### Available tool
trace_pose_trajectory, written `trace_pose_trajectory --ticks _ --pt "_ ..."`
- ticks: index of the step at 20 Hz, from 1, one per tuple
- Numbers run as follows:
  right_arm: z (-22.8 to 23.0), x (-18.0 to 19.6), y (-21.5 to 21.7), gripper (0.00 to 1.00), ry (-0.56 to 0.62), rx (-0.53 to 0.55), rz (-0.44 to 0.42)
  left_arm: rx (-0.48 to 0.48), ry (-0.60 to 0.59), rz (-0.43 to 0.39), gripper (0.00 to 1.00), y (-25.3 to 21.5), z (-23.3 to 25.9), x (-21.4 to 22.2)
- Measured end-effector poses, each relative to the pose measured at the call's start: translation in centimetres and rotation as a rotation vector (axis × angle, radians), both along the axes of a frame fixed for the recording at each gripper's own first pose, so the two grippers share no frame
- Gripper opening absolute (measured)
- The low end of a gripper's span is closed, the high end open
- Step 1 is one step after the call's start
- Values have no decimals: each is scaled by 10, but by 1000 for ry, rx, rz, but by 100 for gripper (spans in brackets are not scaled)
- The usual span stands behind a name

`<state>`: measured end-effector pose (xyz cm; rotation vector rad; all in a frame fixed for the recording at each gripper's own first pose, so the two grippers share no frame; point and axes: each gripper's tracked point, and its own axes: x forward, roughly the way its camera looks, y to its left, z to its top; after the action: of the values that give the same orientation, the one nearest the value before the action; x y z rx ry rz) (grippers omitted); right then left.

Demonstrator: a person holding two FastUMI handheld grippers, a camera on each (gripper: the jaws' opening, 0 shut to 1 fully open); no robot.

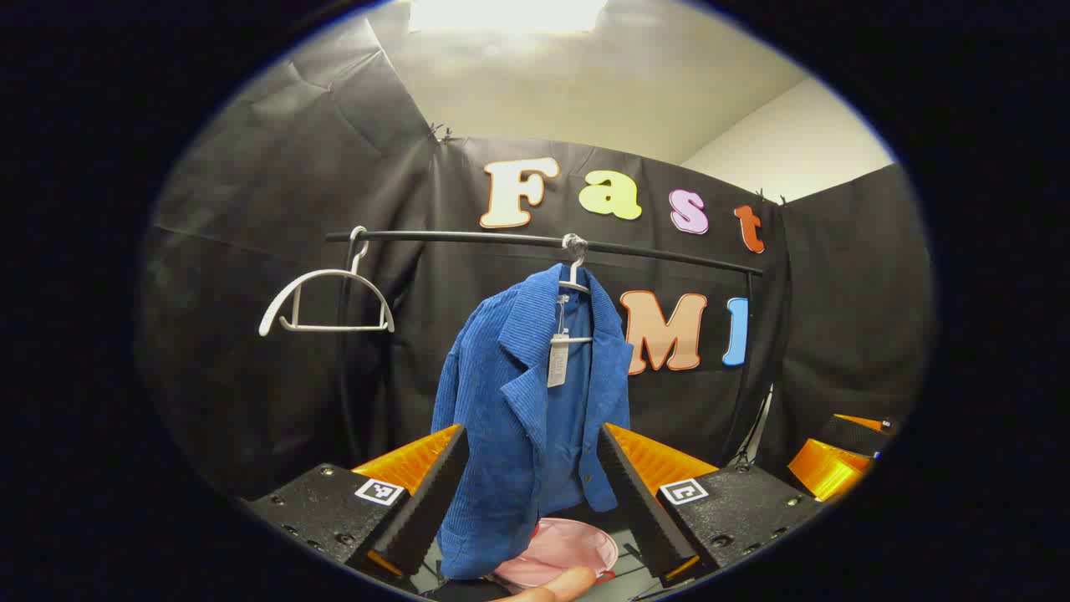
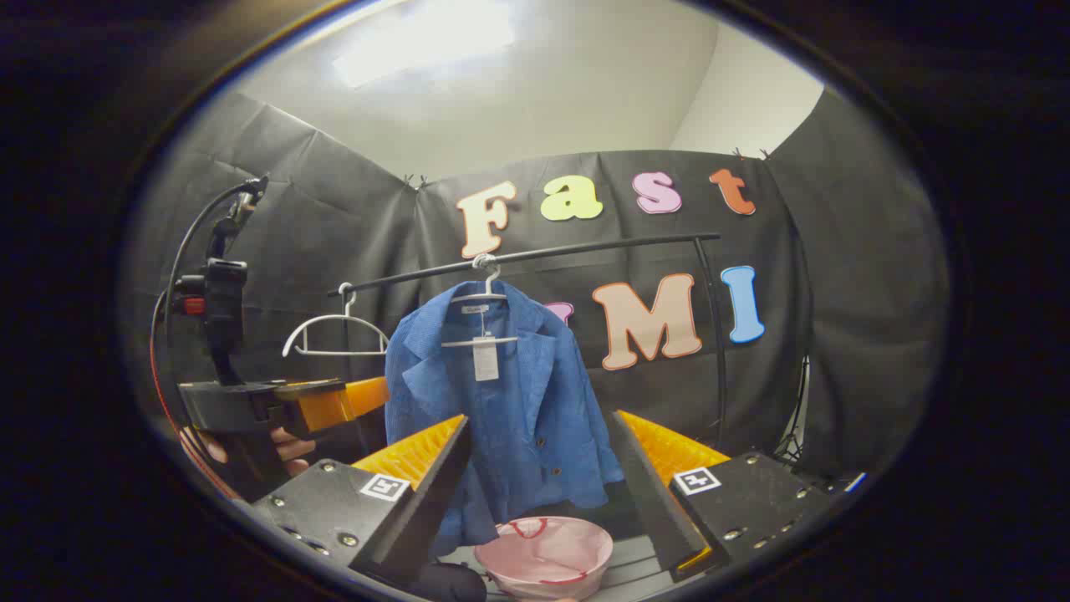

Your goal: Grasp the clothes on the hanger with both hands and then place them into the laundry hamper below.

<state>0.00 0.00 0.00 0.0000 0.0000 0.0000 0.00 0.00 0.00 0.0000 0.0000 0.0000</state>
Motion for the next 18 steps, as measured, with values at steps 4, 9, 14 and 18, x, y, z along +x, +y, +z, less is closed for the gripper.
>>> trace_pose_trajectory --ticks 4,9,14,18 --pt "-7 3 2 99 7 -1 -1 -10 -6 9 92 6 -2 2" --pt "-16 15 -3 99 15 -5 -18 -31 -8 6 92 9 -8 12" --pt "-28 42 -8 99 13 -3 -33 -25 -1 48 92 26 -19 35" --pt "-32 81 -9 99 3 8 -19 -18 30 86 96 31 -30 63"
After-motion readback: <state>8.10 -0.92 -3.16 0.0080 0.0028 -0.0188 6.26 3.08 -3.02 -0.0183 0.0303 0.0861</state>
